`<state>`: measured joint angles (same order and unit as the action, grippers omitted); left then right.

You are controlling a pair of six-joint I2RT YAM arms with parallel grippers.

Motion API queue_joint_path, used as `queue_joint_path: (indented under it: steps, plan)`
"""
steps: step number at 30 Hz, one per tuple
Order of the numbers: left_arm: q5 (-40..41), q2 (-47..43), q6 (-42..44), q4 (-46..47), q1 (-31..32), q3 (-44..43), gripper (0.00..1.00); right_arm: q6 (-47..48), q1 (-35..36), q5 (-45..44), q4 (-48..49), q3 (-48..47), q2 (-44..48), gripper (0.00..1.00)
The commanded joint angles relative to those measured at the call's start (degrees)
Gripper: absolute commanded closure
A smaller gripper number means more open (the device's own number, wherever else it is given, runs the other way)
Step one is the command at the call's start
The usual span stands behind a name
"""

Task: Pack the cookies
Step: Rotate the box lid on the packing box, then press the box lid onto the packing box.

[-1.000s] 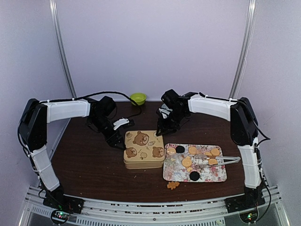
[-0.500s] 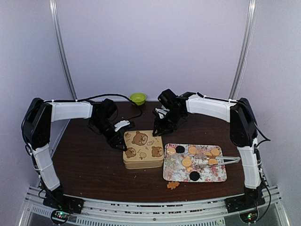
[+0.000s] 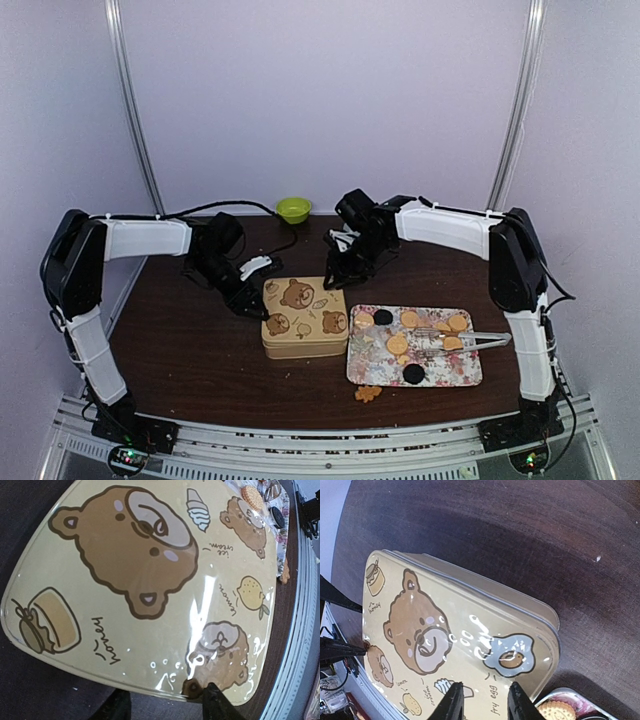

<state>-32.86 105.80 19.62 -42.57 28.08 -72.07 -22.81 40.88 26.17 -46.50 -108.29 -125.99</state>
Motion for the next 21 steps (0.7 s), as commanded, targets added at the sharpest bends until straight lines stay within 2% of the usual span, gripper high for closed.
queue_joint_path:
  steps: [1,6,11,13,16,18,21]
  plan:
    - [6.52,1.26,2.26,-0.37,-1.08,3.27,0.56,-0.41,1.59,0.71,0.89,0.93,3.93,0.69]
    - [5.51,1.25,2.27,-0.5,-1.56,3.74,0.59,-0.55,2.05,-1.05,1.05,2.9,6.42,0.69]
    - [4.45,0.97,1.78,-1.39,-2.3,3.37,0.58,-1.26,5.96,-1.61,2.79,2.18,7.33,0.7]
    - [1.85,0.32,0.96,-2.56,-3.86,2.54,0.53,-0.75,8.07,-2.18,1.89,-0.63,5.13,0.7]
    - [-0.6,-1.9,0.08,-3.75,-7.49,1.5,0.34,0.65,11.0,-2.91,-1.66,-7.23,0.36,0.71]
    - [-2.66,-4.1,-0.37,-4.33,-10.58,1.1,0.26,1.36,12.83,-3.05,-3.06,-9.69,-2.03,0.71]
    - [-4.43,-6.45,-1.33,-4.77,-13.76,0.93,0.22,1.75,14.28,-3.35,-3.2,-12.45,-3.87,0.71]
